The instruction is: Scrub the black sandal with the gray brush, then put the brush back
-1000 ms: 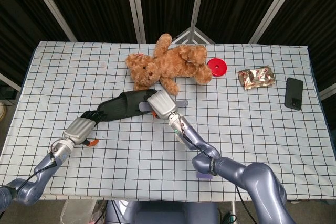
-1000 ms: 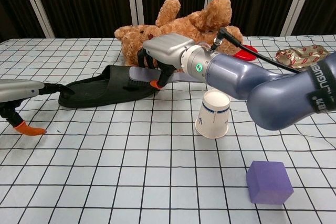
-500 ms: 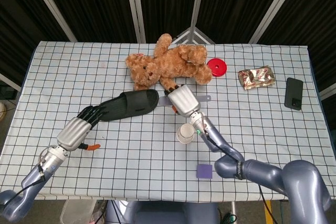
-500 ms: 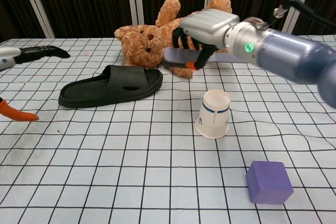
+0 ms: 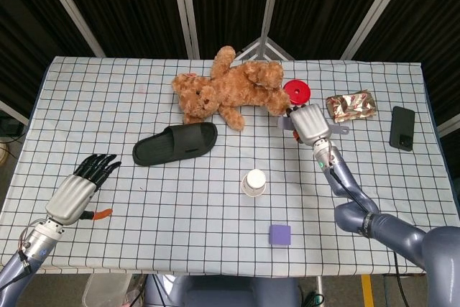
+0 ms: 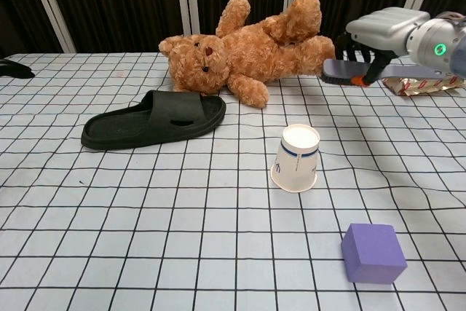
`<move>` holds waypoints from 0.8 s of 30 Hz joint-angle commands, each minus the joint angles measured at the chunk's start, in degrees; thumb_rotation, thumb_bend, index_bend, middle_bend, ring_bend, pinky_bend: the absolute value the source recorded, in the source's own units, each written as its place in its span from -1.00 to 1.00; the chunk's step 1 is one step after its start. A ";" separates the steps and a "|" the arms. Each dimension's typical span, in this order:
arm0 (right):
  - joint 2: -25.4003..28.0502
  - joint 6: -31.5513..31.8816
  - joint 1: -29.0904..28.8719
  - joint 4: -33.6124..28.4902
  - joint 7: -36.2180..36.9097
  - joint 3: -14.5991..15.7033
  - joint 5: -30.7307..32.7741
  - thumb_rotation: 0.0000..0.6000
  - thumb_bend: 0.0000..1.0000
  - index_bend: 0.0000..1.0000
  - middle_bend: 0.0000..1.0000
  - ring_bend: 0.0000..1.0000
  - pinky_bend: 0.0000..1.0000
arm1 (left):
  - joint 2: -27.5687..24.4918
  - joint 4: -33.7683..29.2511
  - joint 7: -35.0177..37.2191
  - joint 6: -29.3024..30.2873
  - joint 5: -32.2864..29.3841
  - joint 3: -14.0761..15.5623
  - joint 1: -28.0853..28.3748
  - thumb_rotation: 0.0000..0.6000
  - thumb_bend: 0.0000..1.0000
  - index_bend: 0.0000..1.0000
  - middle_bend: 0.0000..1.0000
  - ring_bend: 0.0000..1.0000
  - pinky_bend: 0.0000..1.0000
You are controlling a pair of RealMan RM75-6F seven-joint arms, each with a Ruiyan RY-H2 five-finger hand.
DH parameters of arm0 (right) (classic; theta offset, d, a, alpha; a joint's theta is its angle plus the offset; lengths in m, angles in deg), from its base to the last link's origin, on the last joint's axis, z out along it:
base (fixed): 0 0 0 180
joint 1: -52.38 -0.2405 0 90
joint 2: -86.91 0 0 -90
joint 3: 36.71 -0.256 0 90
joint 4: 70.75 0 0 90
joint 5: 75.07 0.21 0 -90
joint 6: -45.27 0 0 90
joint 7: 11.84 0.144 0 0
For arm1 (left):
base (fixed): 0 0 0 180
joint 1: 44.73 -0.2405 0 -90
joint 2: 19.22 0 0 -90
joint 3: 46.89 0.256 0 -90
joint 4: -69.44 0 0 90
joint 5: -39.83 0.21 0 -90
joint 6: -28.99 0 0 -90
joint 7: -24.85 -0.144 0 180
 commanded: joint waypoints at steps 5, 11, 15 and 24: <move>3.48 0.09 4.06 -4.32 4.72 2.51 -1.71 1.00 0.23 0.51 0.29 0.16 0.14 | 0.88 0.49 -1.03 -1.64 -0.90 -0.46 0.27 0.85 -0.74 -1.00 -1.00 -1.00 -1.00; 5.67 0.35 6.42 -8.35 6.59 4.80 -3.63 1.00 0.23 0.51 0.29 0.16 0.14 | 1.31 0.91 -1.24 -2.68 -1.03 -0.48 0.34 0.85 -0.74 -1.00 -1.00 -1.00 -1.00; 6.67 0.38 7.57 -10.17 7.49 5.94 -4.46 1.00 0.23 0.47 0.29 0.16 0.14 | 1.39 1.01 -1.22 -3.10 -1.12 -0.49 0.33 0.85 -0.74 -1.00 -1.00 -1.00 -1.00; 7.76 -2.21 8.75 -10.63 8.61 8.14 -5.03 1.00 0.24 -0.25 -0.06 -0.06 0.10 | 1.80 1.77 -1.30 -4.01 -1.89 -0.60 -0.01 0.86 -0.74 -1.00 -1.00 -1.00 -1.00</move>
